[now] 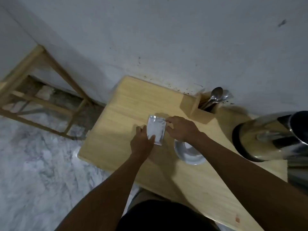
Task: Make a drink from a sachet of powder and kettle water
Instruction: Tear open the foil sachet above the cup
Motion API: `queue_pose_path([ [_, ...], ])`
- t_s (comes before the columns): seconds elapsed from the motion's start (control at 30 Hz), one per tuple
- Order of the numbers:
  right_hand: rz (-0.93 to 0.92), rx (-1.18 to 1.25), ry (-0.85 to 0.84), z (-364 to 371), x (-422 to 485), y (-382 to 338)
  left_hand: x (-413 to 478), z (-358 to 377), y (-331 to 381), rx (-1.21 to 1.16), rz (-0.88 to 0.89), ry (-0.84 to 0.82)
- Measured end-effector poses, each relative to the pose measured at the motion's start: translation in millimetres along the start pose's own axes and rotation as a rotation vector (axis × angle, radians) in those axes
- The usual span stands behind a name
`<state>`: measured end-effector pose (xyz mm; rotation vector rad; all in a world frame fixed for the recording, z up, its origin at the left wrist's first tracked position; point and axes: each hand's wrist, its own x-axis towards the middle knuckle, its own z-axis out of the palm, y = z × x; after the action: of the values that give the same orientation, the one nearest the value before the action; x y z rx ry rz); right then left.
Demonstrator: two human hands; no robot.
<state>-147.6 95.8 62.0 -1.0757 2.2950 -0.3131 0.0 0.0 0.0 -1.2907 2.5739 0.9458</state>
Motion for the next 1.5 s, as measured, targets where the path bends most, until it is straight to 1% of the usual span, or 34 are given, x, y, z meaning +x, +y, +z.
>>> queue_pose_path([
  [0.1, 0.061, -0.060, -0.016, 11, 31, -5, 9, 0, -3, 0.014, -0.013, 0.018],
  [0.23, 0.131, -0.132, -0.035, 28, 59, -11, 11, 5, -9, -0.026, -0.002, 0.036],
  [0.33, 0.137, -0.189, 0.030, 37, 69, -16, 11, 6, -10, -0.024, 0.002, 0.037],
  [0.43, 0.138, -0.168, 0.099, 41, 74, -21, 10, 4, -9, -0.041, -0.006, 0.030],
  [0.5, 0.164, -0.036, 0.090, 38, 73, -22, 11, -1, -8, -0.082, -0.028, 0.016],
  [0.57, 0.164, 0.234, 0.052, 31, 68, -22, 17, -10, -8, -0.181, -0.039, 0.032],
  [0.67, 0.114, 0.515, 0.095, 12, 49, -31, 30, -31, -9, -0.260, 0.054, 0.115],
  [0.73, 0.117, 0.667, 0.153, 2, 32, -38, 38, -52, -4, -0.373, 0.097, 0.118],
  [0.8, 0.123, 0.747, 0.205, -6, 19, -43, 40, -75, 6, -0.554, 0.123, -0.004],
  [0.87, 0.110, 0.777, 0.236, -16, 6, -47, 35, -96, 17, -0.624, 0.184, -0.112],
  [0.97, 0.055, 0.754, 0.255, -34, -13, -53, 25, -118, 26, -0.636, 0.241, -0.203],
  [1.1, -0.015, 0.636, 0.310, -57, -41, -59, 7, -136, 39, -0.567, 0.330, -0.286],
  [1.3, -0.075, 0.520, 0.292, -75, -72, -58, -17, -145, 58, -0.554, 0.480, -0.218],
  [1.5, -0.166, 0.265, 0.317, -91, -84, -57, -28, -150, 67, -0.467, 0.546, -0.203],
])
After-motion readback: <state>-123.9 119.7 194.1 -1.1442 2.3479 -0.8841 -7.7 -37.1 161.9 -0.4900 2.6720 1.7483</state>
